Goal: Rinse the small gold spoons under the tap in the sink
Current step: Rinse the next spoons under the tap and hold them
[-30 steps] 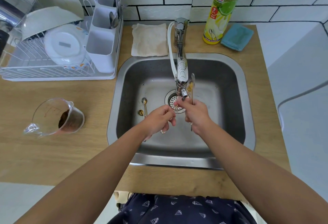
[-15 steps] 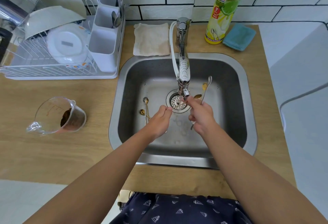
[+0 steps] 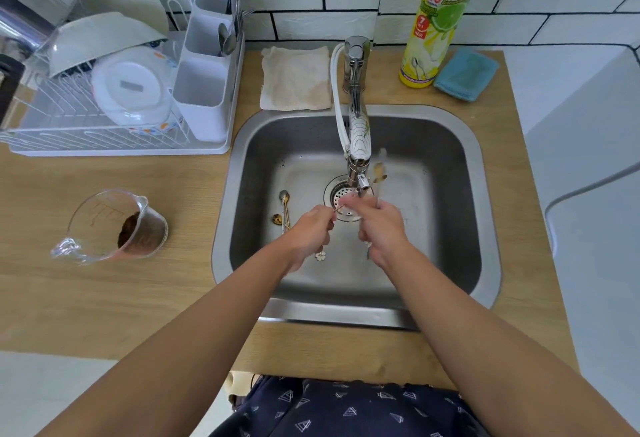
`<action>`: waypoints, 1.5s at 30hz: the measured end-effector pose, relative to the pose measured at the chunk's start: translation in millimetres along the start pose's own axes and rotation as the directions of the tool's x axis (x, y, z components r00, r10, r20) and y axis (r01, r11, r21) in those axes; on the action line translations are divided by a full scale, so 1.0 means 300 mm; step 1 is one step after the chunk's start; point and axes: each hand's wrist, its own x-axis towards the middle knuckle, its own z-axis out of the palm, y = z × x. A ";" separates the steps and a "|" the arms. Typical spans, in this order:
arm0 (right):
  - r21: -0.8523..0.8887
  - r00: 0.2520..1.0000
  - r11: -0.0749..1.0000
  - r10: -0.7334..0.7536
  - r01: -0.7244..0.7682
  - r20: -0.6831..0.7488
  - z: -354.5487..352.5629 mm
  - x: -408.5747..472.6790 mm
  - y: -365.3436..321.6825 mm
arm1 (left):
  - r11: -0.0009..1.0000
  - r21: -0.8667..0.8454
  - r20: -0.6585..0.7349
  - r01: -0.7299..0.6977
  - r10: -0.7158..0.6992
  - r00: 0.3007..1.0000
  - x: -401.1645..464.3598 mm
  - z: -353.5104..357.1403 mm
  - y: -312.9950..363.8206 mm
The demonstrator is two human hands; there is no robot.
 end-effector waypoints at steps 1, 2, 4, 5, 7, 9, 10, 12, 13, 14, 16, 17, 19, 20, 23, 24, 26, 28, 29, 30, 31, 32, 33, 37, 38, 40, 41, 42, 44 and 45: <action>0.045 0.997 0.999 0.013 -0.010 -0.070 -0.013 0.019 -0.019 | 1.000 0.000 -0.002 0.009 -0.009 1.000 -0.004 -0.005 -0.006; 0.079 0.994 0.997 0.026 -0.018 -0.104 -0.025 0.034 -0.029 | 1.000 0.003 -0.005 0.018 -0.018 1.000 -0.006 -0.008 -0.010; 0.043 0.998 0.999 0.024 -0.021 -0.065 -0.028 0.034 -0.023 | 1.000 0.009 -0.009 0.022 -0.022 1.000 -0.010 -0.010 -0.010; -0.008 1.000 1.000 0.016 -0.016 -0.008 -0.019 0.019 -0.008 | 1.000 0.006 -0.007 0.012 -0.012 1.000 -0.009 -0.006 -0.007; -0.082 0.996 0.997 0.015 -0.008 0.087 0.000 -0.008 0.020 | 1.000 0.000 0.003 -0.008 0.008 1.000 -0.008 0.003 0.000; -0.064 1.000 0.998 0.014 -0.013 0.019 -0.005 0.003 -0.001 | 1.000 0.008 0.008 -0.013 0.013 1.000 -0.010 0.003 0.003; -0.020 0.998 1.000 0.017 -0.018 -0.057 -0.016 0.019 -0.021 | 1.000 0.023 0.012 -0.015 0.014 1.000 -0.011 0.000 0.002; 0.075 0.990 0.997 0.031 -0.021 -0.139 -0.041 0.048 -0.047 | 0.997 0.074 0.022 -0.023 0.021 1.000 -0.012 -0.006 -0.002; 0.076 0.992 0.997 0.027 -0.018 -0.127 -0.046 0.050 -0.048 | 0.995 0.095 0.024 -0.029 0.027 0.999 -0.010 -0.006 -0.004; 0.045 0.995 0.999 0.016 -0.012 -0.094 -0.043 0.041 -0.042 | 0.994 0.104 0.026 -0.037 0.035 0.999 -0.006 -0.004 -0.005; -0.040 1.000 0.999 0.011 -0.011 0.003 -0.024 0.005 -0.006 | 0.994 0.097 0.037 -0.056 0.053 0.998 0.000 0.001 -0.005; -0.066 0.999 0.998 0.013 -0.010 0.049 -0.017 -0.011 0.008 | 0.993 0.094 0.045 -0.068 0.064 0.997 0.001 0.003 -0.005; -0.061 0.998 0.998 0.010 -0.006 0.067 -0.016 -0.016 0.004 | 0.991 0.105 0.057 -0.087 0.081 0.995 0.003 -0.003 -0.010; -0.029 1.000 1.000 0.007 -0.006 0.026 -0.022 -0.005 -0.009 | 0.989 0.113 0.064 -0.093 0.086 0.994 0.003 -0.009 -0.016; 0.064 0.991 0.998 0.032 -0.023 -0.132 -0.032 0.027 -0.032 | 0.989 0.101 0.089 -0.111 0.102 0.991 0.000 -0.017 -0.030; 0.033 0.992 0.999 0.031 -0.027 -0.126 -0.026 0.020 -0.022 | 0.988 0.096 0.092 -0.120 0.112 0.989 0.000 -0.017 -0.032; -0.046 0.999 0.999 0.027 -0.028 -0.024 -0.009 -0.018 0.020 | 0.987 0.090 0.095 -0.131 0.122 0.988 0.001 -0.014 -0.033; -0.070 0.999 0.997 0.030 -0.028 0.031 -0.003 -0.044 0.030 | 0.989 0.085 0.104 -0.120 0.110 0.988 -0.001 -0.019 -0.033; -0.052 1.000 0.998 0.029 -0.029 -0.006 -0.009 -0.031 0.015 | 0.990 0.085 0.113 -0.108 0.098 0.989 -0.003 -0.024 -0.035; 0.001 0.997 0.999 0.034 -0.034 -0.069 -0.021 -0.012 -0.005 | 0.992 0.087 0.121 -0.096 0.085 0.989 -0.005 -0.028 -0.037; 0.063 0.991 0.997 0.044 -0.037 -0.125 -0.034 0.008 -0.021 | 0.992 0.088 0.128 -0.087 0.075 0.989 -0.007 -0.033 -0.039; 0.088 0.988 0.996 0.045 -0.032 -0.151 -0.044 0.023 -0.026 | 0.993 0.089 0.132 -0.081 0.069 0.989 -0.008 -0.036 -0.041; 0.069 0.990 0.997 0.032 -0.023 -0.135 -0.043 0.023 -0.020 | 0.993 0.090 0.133 -0.080 0.067 0.989 -0.010 -0.037 -0.043; -0.076 0.996 0.997 0.024 -0.018 0.087 -0.004 -0.040 0.044 | 0.993 0.078 0.131 -0.086 0.075 0.989 -0.008 -0.038 -0.041; -0.062 0.998 0.998 0.022 -0.019 0.056 -0.007 -0.030 0.034 | 0.993 0.077 0.129 -0.085 0.075 0.989 -0.008 -0.040 -0.040; 0.042 0.996 0.999 0.034 -0.031 -0.085 -0.023 0.013 0.001 | 0.994 0.073 0.124 -0.082 0.073 0.990 -0.012 -0.045 -0.038; 0.083 0.991 0.996 0.042 -0.032 -0.126 -0.030 0.031 -0.009 | 0.994 0.074 0.120 -0.080 0.071 0.990 -0.013 -0.049 -0.038; 0.083 0.991 0.996 0.040 -0.030 -0.128 -0.033 0.039 -0.012 | 0.993 0.083 0.118 -0.078 0.068 0.991 -0.015 -0.051 -0.038; 0.026 0.999 1.000 0.011 -0.010 -0.042 -0.025 0.023 -0.003 | 0.993 0.098 0.125 -0.069 0.057 0.991 -0.016 -0.050 -0.036; 0.005 1.000 1.000 -0.001 0.001 0.004 -0.018 0.010 0.001 | 0.995 0.085 0.129 -0.055 0.044 0.991 -0.017 -0.047 -0.034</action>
